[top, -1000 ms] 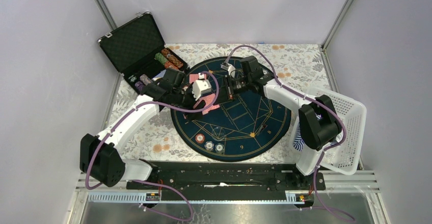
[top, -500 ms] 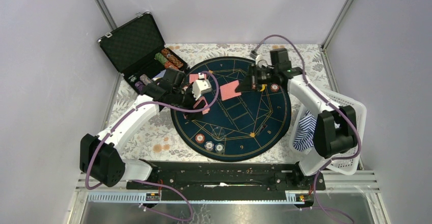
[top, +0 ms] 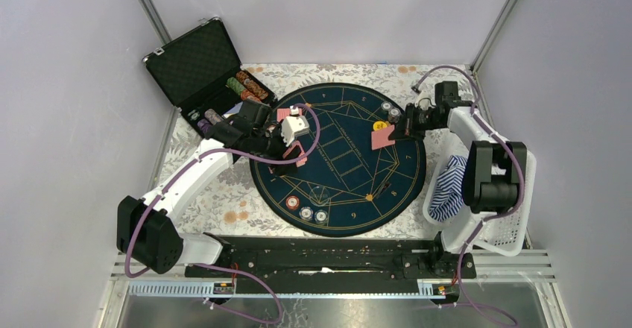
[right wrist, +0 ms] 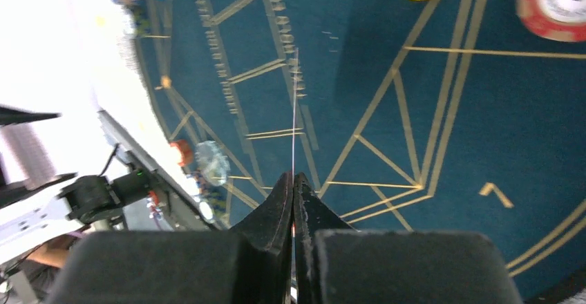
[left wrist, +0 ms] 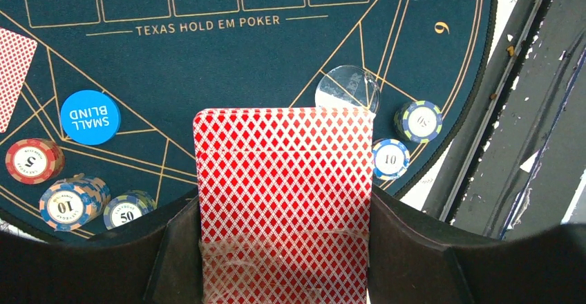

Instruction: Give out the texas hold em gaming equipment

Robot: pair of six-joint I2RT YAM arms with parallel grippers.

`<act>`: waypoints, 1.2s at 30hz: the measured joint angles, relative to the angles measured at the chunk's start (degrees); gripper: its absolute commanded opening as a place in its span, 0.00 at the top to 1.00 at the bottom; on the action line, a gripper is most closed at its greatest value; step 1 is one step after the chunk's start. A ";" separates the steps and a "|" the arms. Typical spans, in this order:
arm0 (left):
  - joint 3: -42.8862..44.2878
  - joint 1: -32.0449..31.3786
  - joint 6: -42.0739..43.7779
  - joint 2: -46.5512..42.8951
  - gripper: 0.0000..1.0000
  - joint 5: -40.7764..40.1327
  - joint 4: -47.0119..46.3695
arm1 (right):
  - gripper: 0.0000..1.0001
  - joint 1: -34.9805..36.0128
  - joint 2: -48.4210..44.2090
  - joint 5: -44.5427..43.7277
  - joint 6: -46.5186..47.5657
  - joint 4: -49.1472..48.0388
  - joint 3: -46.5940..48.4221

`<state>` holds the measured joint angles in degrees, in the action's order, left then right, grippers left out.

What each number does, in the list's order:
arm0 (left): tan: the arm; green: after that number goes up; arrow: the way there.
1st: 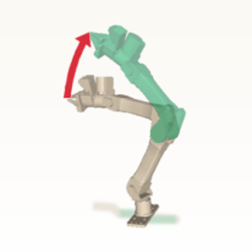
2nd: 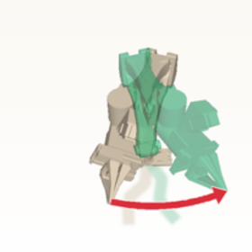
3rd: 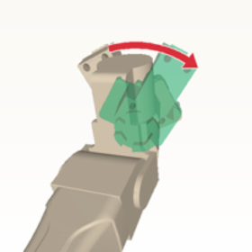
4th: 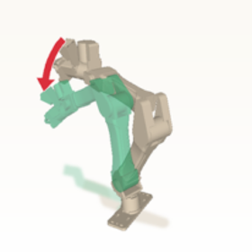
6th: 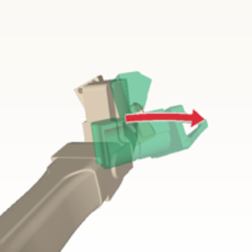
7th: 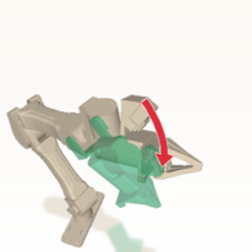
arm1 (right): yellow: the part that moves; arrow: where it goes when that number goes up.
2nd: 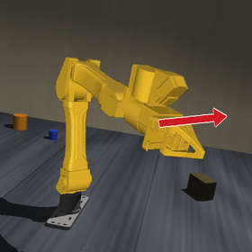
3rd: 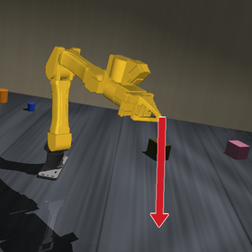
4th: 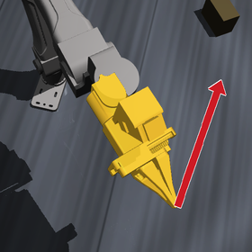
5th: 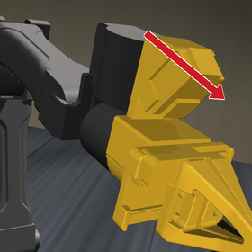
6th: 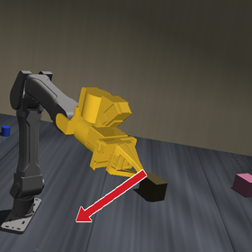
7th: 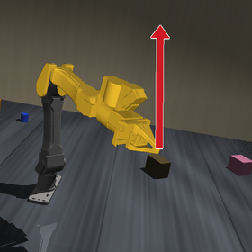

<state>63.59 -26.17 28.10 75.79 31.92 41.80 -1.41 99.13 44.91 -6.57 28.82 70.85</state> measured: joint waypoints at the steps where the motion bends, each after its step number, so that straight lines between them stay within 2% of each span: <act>1: 0.00 0.00 -0.07 0.00 1.00 0.02 -0.02 | 1.00 -0.28 1.11 -1.05 0.66 0.26 0.00; 11: 0.00 0.00 -0.11 0.00 1.00 0.00 -0.55 | 1.00 -0.52 7.15 -11.85 4.66 1.25 0.70; 16: 0.00 0.00 -0.13 0.00 1.00 0.00 -0.87 | 0.93 -0.61 8.96 -15.89 6.99 1.90 2.60; 21: 0.00 0.00 -0.11 0.00 1.00 0.00 -1.03 | 0.90 -0.74 9.29 -19.85 8.33 2.45 2.86; 23: 0.00 0.00 -0.11 0.00 1.00 0.02 -1.01 | 0.83 -0.79 9.60 -21.64 8.74 2.43 3.37; 26: 0.00 0.00 -0.11 0.00 1.00 0.11 -1.03 | 0.63 -0.85 9.77 -23.89 9.33 2.25 3.56; 28: 0.00 0.00 -0.11 0.00 1.00 0.20 -1.03 | 0.54 -0.85 9.79 -25.42 9.57 2.16 3.56; 33: 0.00 0.00 -0.11 0.00 1.00 0.22 -1.03 | 0.39 -0.87 9.77 -28.04 9.77 2.08 3.56; 36: 0.00 0.00 -0.11 0.00 1.00 0.22 -1.03 | 0.36 -0.90 9.35 -29.42 9.81 1.86 3.56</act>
<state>63.59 -26.17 27.99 75.79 32.14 40.77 -2.31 108.49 15.49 3.25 30.68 74.41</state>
